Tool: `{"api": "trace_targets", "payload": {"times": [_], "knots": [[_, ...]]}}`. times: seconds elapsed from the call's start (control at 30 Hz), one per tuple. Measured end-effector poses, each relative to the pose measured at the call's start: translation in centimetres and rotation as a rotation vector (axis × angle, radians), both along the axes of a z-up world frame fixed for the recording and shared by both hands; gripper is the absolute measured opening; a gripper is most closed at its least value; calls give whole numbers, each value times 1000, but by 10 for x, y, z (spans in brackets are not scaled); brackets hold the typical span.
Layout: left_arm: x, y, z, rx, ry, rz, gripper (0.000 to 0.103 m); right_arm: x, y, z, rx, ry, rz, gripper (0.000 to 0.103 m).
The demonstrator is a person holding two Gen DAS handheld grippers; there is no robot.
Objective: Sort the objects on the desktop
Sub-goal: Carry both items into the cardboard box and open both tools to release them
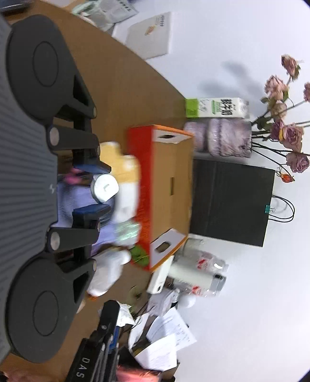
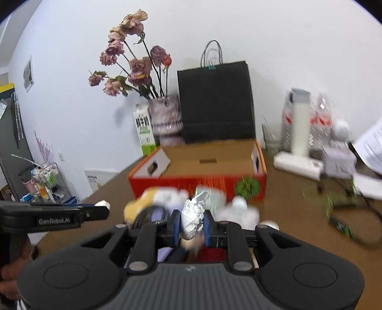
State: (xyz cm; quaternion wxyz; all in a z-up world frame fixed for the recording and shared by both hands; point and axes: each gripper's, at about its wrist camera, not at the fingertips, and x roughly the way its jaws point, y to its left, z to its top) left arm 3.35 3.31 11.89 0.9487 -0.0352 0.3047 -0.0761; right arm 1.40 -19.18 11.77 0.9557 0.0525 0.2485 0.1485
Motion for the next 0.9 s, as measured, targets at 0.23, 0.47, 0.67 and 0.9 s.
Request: {"api": "trace_targets", "payload": {"times": [0.23, 0.47, 0.67, 0.9], "knots": [[152, -2, 7, 42, 107, 40, 28, 157, -2, 17, -44, 34, -5, 18], [287, -15, -27, 164, 208, 47, 28, 327, 4, -14, -159, 201, -61, 18], [352, -5, -71, 154, 293, 128, 31, 405, 2, -66, -151, 341, -99, 20], [354, -5, -73, 120, 229, 61, 84, 417, 10, -85, -168, 391, -119, 55]]}}
